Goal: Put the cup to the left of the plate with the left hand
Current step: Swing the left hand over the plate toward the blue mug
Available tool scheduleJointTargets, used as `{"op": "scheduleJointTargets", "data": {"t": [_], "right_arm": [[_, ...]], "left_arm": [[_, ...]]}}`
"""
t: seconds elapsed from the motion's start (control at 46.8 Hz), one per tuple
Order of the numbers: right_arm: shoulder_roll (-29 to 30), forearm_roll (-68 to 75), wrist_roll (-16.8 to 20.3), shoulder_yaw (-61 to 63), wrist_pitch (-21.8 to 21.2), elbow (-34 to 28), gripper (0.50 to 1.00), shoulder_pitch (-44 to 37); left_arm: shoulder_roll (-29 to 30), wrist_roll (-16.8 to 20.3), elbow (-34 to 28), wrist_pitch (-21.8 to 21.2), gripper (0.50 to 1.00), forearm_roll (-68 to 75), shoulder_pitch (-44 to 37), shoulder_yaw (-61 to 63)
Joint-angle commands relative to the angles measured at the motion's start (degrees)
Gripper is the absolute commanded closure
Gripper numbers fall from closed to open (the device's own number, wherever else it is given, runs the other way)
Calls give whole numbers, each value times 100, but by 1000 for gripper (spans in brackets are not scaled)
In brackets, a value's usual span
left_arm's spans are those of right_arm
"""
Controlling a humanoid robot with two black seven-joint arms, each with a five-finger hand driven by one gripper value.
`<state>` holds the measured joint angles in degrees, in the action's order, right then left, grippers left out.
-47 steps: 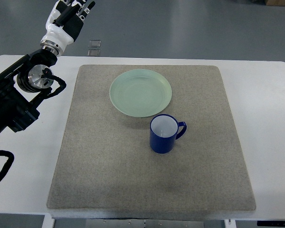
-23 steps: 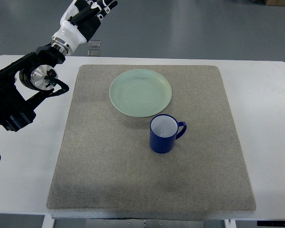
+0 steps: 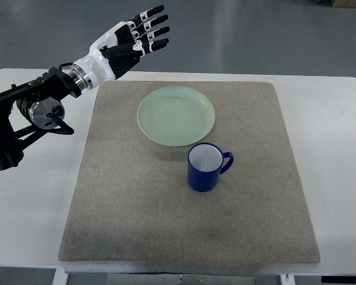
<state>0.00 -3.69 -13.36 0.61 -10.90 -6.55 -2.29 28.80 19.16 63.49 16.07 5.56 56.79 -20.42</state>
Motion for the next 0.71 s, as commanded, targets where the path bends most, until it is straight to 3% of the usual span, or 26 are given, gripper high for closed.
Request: {"op": "scheduleJointTargets", "data": {"t": [0.0,0.107,0.342,0.684], "right_arm": [[0,0,0,0,0,-4,568,0],[0,0,0,0,0,-4,568,0],[0,0,0,0,0,5,568,0],[0,0,0,0,0,5,568,0]], "left_arm": [[152,9,181,150,504,304,-1,266],[363,9,331,326,504,778,-28,425],[627,18,384,1196,504,1719,-282,425],[627,62,384,1223,504,2590,-599,416]]}}
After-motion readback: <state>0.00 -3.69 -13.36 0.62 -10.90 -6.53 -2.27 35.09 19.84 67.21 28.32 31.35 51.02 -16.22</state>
